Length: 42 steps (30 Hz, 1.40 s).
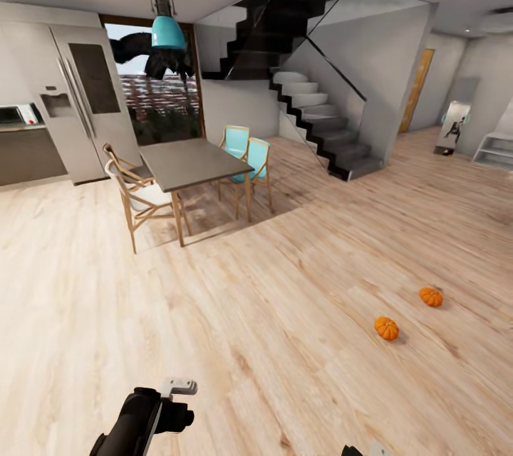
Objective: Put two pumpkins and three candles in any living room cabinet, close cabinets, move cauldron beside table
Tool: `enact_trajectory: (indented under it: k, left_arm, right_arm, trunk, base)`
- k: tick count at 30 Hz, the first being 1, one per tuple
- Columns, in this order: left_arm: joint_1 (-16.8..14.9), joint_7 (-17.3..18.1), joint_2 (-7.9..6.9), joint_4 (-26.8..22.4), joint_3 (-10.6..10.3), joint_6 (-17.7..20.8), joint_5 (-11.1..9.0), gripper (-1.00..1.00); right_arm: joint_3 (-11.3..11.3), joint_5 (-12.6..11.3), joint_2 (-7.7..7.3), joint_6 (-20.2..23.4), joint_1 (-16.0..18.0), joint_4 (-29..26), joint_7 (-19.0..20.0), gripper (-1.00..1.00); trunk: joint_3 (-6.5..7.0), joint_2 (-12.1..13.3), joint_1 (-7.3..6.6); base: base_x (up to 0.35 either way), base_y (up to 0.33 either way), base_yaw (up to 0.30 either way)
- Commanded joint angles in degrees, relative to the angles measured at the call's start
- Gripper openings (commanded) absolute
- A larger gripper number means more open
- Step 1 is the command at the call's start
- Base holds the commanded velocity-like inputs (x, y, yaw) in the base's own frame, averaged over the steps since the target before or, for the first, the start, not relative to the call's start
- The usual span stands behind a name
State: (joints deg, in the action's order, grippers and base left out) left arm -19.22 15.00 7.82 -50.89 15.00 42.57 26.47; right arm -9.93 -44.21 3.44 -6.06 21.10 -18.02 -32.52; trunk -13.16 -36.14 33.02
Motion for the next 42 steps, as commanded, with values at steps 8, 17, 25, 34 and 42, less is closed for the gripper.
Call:
enact_trajectory:
  k: [8, 17, 25, 34, 42]
  left_arm:
    - [0.04, 0.08, -0.03, 0.00, 0.02, -0.08, -0.02, 1.00]
    - [0.03, 0.20, -0.08, 0.00, 0.00, 0.05, -0.02, 1.00]
    - [-0.01, 0.27, -0.16, 0.00, 0.03, 0.08, -0.02, 1.00]
    - [0.03, 0.29, -0.17, 0.00, 0.03, 0.14, -0.02, 1.00]
    - [0.00, 0.29, -0.17, 0.00, 0.03, -0.01, -0.02, 1.00]
  right_arm:
    - [0.00, 0.00, 0.01, 0.00, 0.01, 0.00, 0.00, 1.00]
    - [0.00, -0.05, 0.05, 0.00, 0.01, 0.00, 0.00, 1.00]
    - [0.00, -0.01, 0.06, 0.00, -0.01, 0.00, 0.00, 1.00]
    - [0.00, 0.00, 0.06, 0.00, -0.01, 0.00, 0.00, 1.00]
    - [0.00, -0.01, 0.05, 0.00, 0.01, 0.00, 0.00, 1.00]
  trunk:
    - [0.00, 0.00, 0.00]
    - [0.00, 0.00, 0.00]
    - [0.00, 0.00, 0.00]
    - [0.00, 0.00, 0.00]
    - [0.00, 0.00, 0.00]
  base:
    - [0.002, 0.001, -0.285]
    - [0.000, 0.000, -0.285]
    - [0.000, 0.000, -0.285]
    - [0.000, 0.075, -0.285]
    - [0.054, 0.266, -0.285]
